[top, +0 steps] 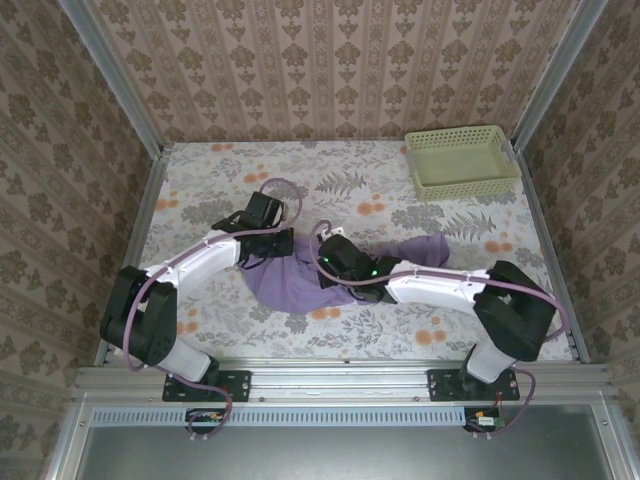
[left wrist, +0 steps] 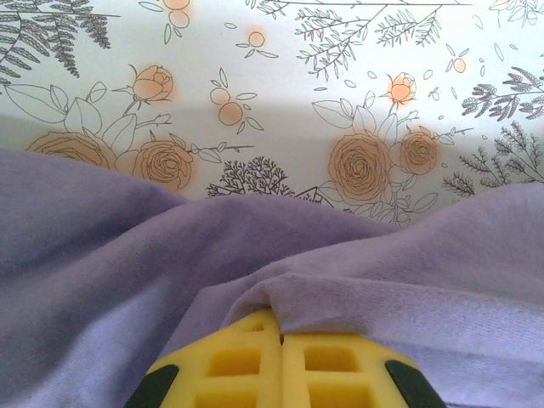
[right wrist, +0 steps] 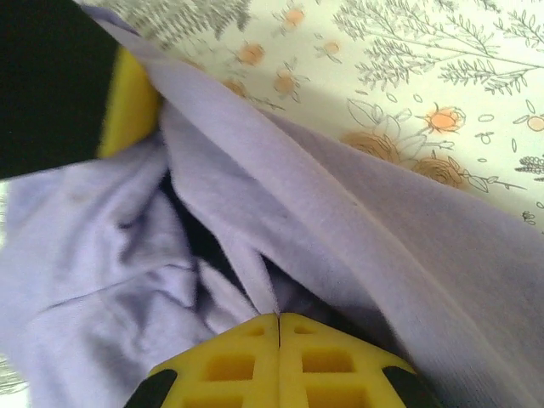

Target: Fold the inside-out t-shirt

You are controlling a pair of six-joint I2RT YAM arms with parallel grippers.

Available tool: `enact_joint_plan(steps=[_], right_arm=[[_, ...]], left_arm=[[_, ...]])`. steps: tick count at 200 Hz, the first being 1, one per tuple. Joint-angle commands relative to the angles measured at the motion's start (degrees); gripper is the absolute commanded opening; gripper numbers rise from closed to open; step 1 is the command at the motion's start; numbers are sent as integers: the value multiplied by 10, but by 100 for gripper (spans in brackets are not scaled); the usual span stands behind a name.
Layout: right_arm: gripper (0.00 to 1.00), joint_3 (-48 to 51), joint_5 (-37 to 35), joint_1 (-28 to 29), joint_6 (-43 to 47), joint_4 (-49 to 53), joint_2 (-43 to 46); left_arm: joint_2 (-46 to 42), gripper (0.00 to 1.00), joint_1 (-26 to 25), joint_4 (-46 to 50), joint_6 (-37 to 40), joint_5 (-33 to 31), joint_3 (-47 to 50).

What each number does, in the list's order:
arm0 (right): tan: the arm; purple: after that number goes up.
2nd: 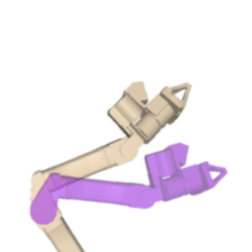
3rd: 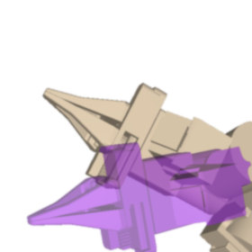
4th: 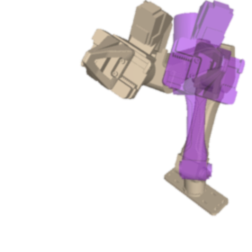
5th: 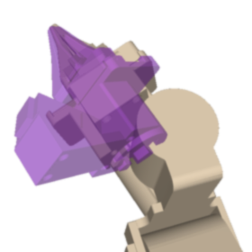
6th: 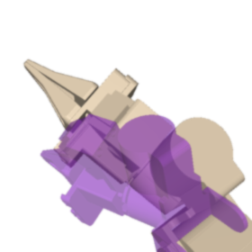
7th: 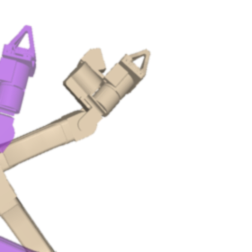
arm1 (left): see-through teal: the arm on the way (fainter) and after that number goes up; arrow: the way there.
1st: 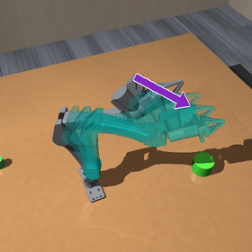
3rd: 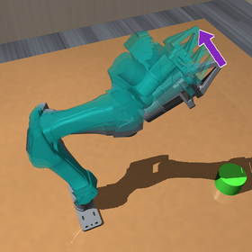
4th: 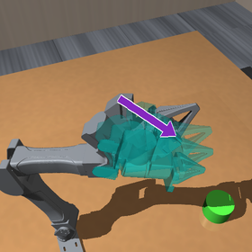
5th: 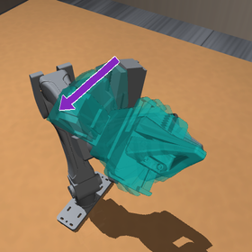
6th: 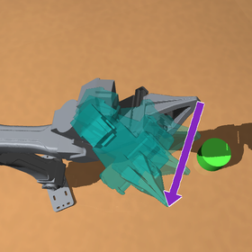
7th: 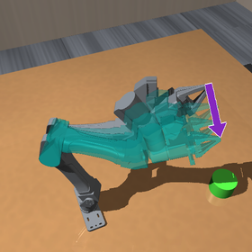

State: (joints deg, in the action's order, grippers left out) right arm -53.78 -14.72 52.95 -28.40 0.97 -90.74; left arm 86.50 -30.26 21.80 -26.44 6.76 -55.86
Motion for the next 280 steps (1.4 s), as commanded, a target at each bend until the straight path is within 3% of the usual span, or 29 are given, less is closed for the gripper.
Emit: enact_joint_plan(steps=[1,45,82,109,133,180,212,247,280], right_arm=[[0,32,15,6,-23,-38,61],[0,60,46,5,-30,-48,142],[0,77,61,0,-43,-62,183],[0,92,76,-9,-52,-71,199],[0,102,91,-15,-58,-80,213],[0,109,116,-15,-62,-102,218],[0,98,131,-10,-58,-103,213],[0,96,139,-8,-53,-100,216],[0,91,152,-3,-48,-94,215]], left_arm=[[-15,0,9,-1,-8,1,8],[-12,0,13,-10,-6,12,15],[-28,15,10,-16,-8,23,31],[-77,25,2,5,-12,-6,48],[-164,41,-43,10,-18,-64,86],[-274,46,-148,-58,-35,-62,154],[-256,45,-182,-98,-5,-52,162],[-219,54,-182,-119,25,-72,154],[-192,54,-180,-141,50,-68,144]])
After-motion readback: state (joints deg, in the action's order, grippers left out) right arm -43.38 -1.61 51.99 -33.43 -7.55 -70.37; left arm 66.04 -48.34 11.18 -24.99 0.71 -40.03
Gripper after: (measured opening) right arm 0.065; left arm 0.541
